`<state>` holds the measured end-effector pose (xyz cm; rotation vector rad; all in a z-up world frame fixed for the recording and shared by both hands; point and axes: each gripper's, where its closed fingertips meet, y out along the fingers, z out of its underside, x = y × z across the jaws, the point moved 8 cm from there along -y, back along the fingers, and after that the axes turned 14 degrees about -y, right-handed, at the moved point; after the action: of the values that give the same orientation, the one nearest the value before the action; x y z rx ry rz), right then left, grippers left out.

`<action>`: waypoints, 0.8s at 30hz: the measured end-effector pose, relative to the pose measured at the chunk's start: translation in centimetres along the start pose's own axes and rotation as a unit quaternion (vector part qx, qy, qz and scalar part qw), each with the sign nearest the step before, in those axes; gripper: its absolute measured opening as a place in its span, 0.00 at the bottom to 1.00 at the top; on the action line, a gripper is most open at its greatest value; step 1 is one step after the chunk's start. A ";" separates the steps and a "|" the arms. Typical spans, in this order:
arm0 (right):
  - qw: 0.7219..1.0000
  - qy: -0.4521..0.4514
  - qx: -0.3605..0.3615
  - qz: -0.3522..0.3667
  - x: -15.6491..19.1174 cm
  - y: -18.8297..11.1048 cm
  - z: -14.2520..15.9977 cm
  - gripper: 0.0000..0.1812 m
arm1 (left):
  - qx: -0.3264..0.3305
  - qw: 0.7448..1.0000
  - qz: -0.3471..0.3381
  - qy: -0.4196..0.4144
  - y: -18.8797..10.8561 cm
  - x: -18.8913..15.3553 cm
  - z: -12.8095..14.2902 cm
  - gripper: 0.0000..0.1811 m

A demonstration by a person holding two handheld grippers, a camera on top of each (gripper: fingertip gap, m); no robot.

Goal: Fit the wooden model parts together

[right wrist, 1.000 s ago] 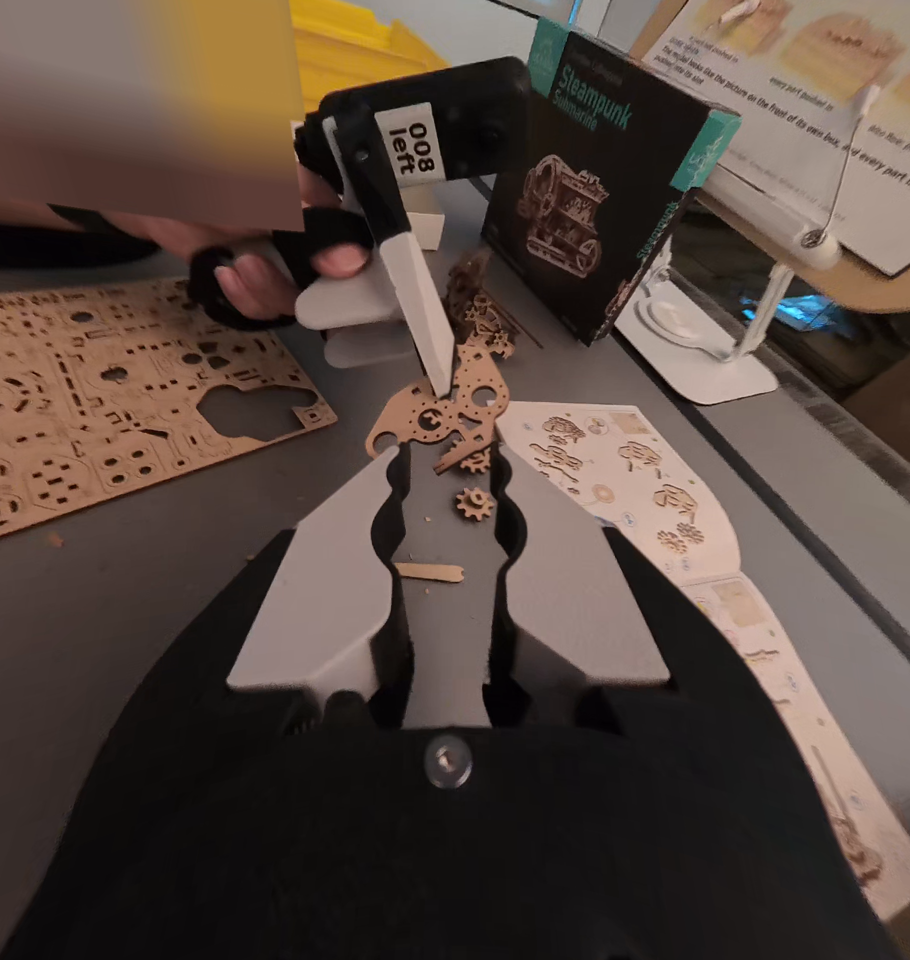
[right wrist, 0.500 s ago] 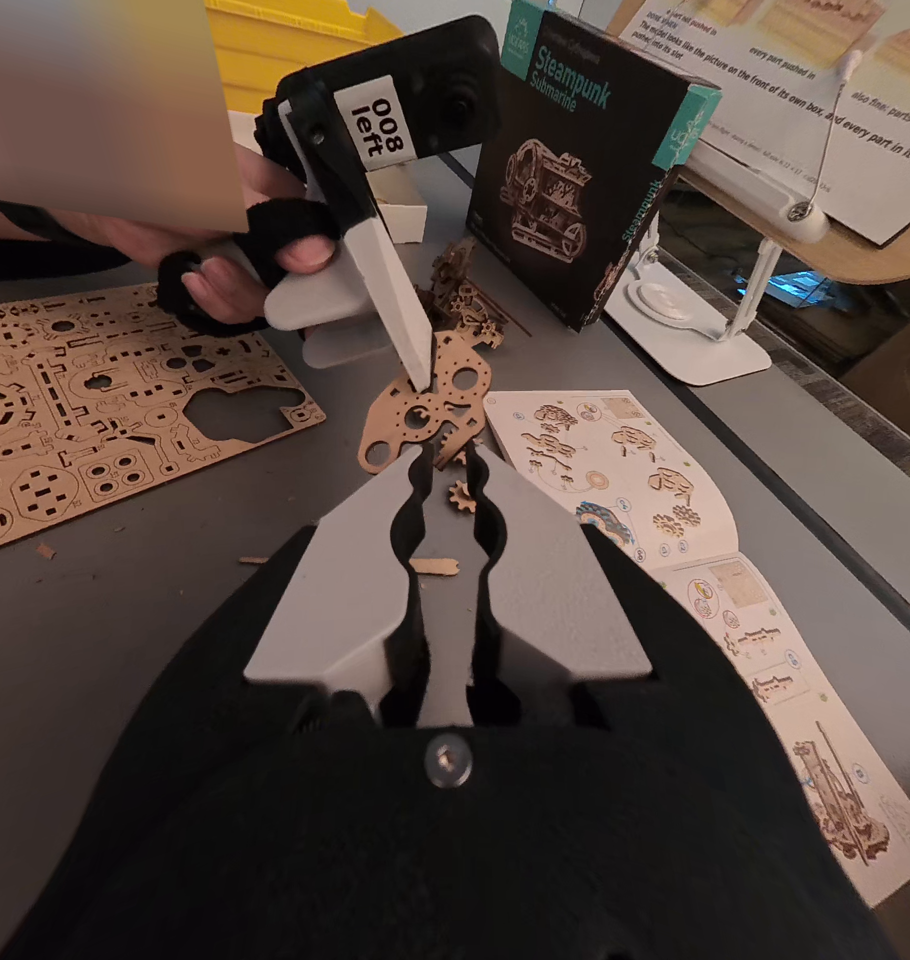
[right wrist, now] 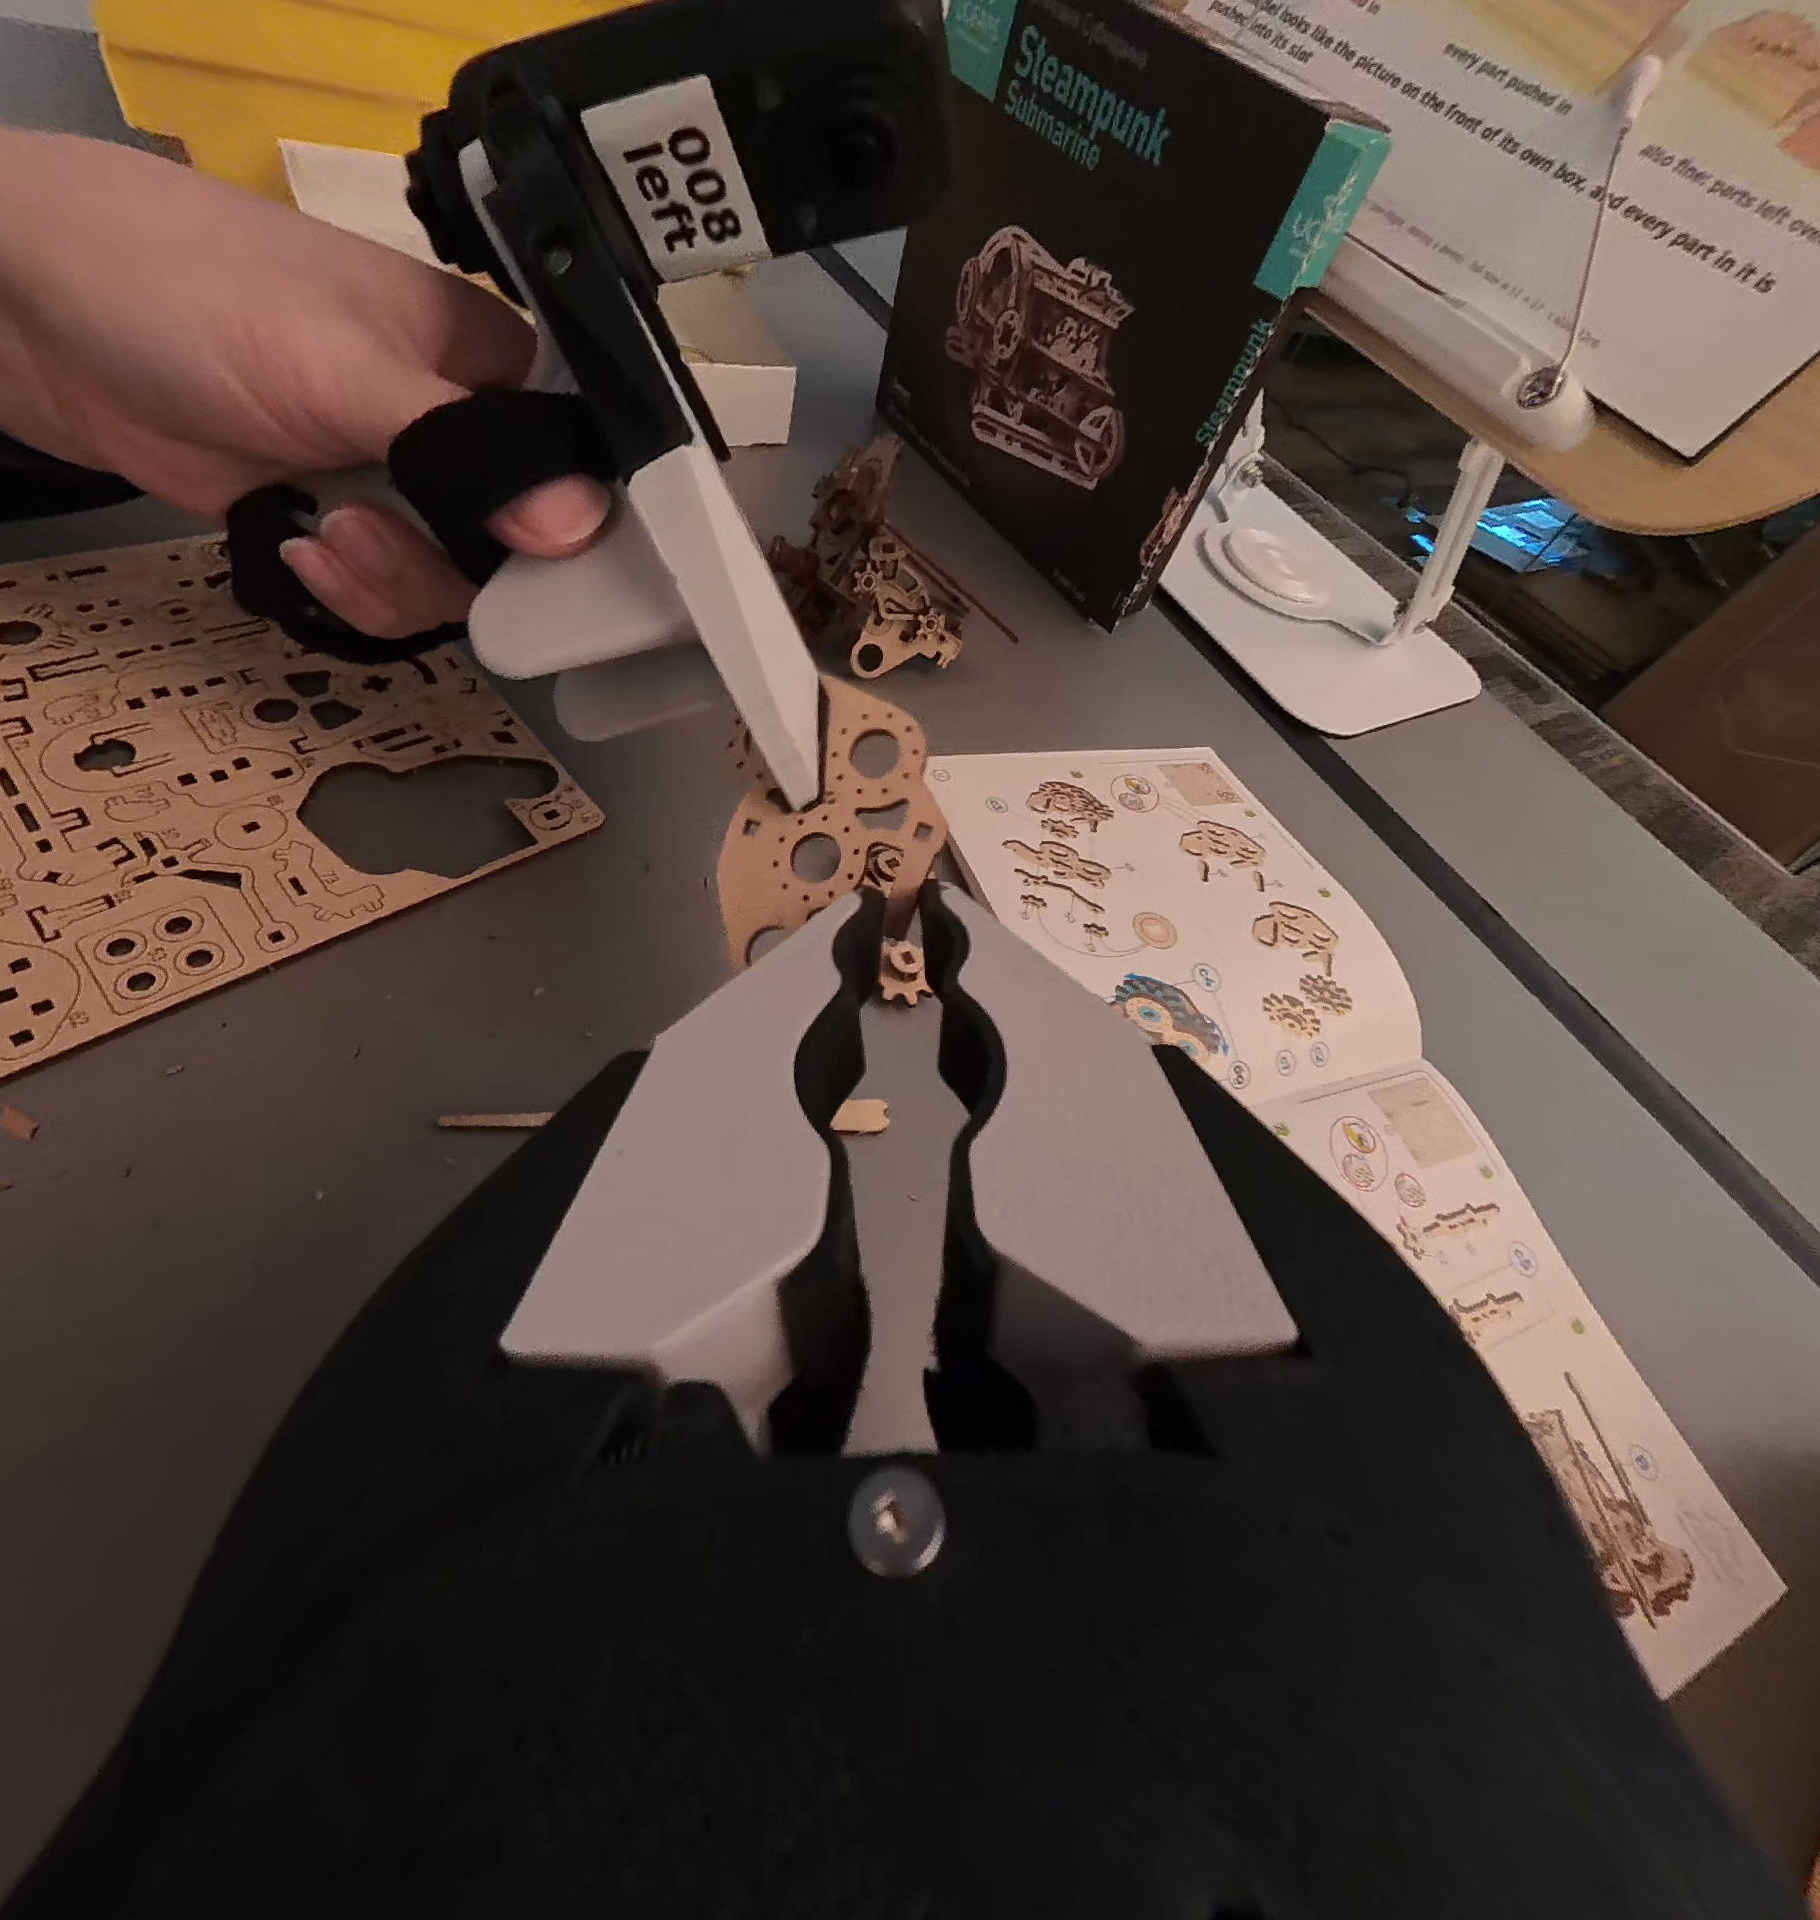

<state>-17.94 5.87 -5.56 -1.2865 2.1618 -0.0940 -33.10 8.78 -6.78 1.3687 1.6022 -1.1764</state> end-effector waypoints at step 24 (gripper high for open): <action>0.994 0.067 -0.052 -0.061 -0.3 0.4 1.0 0.16 | 0.035 0.999 0.000 -0.027 -2.7 1.2 -2.0 0.00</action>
<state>-17.62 6.58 -6.39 -1.5115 2.2243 -0.1212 -35.91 10.98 -6.69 1.3697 1.5348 -1.2700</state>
